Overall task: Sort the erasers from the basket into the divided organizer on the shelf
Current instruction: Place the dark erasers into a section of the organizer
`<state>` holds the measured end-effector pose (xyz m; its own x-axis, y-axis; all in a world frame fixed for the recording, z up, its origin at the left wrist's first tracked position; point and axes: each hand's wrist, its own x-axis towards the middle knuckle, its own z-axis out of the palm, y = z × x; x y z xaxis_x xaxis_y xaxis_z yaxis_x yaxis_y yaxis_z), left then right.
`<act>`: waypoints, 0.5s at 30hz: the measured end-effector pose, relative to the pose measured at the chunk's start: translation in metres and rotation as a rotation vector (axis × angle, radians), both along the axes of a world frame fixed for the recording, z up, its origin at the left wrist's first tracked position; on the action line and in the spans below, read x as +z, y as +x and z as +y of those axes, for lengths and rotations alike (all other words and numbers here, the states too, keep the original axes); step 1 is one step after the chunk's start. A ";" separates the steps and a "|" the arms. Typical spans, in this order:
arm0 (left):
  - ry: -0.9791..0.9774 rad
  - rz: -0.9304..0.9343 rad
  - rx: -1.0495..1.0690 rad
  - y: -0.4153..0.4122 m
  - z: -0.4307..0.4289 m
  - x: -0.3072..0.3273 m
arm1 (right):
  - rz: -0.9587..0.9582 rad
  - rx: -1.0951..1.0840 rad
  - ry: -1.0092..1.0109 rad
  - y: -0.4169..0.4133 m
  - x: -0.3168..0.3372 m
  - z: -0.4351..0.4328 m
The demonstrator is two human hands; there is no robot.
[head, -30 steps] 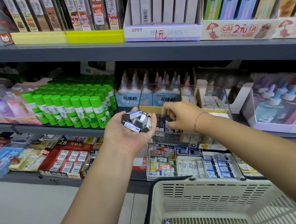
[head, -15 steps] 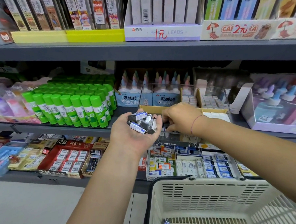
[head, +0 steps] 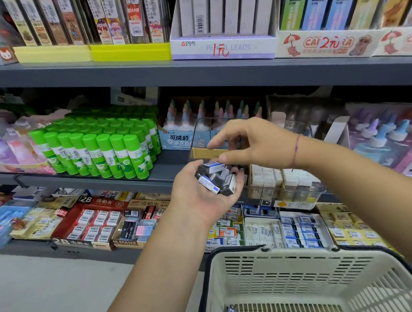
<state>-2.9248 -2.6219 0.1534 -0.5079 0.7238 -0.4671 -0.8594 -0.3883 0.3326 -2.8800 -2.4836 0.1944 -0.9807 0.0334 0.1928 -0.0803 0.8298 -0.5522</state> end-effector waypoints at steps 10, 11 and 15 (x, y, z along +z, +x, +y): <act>-0.027 0.012 -0.080 0.007 0.002 -0.001 | -0.134 0.084 0.085 0.004 0.003 -0.011; -0.036 0.013 -0.088 0.007 0.002 -0.001 | -0.147 0.086 0.094 0.004 0.003 -0.012; -0.025 -0.018 -0.095 0.007 0.001 -0.001 | -0.142 0.077 -0.005 0.004 0.003 -0.009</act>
<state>-2.9175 -2.6210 0.1522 -0.4285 0.7563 -0.4943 -0.8980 -0.2962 0.3253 -2.8762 -2.4929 0.1975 -0.9978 -0.0426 0.0517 -0.0644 0.8213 -0.5669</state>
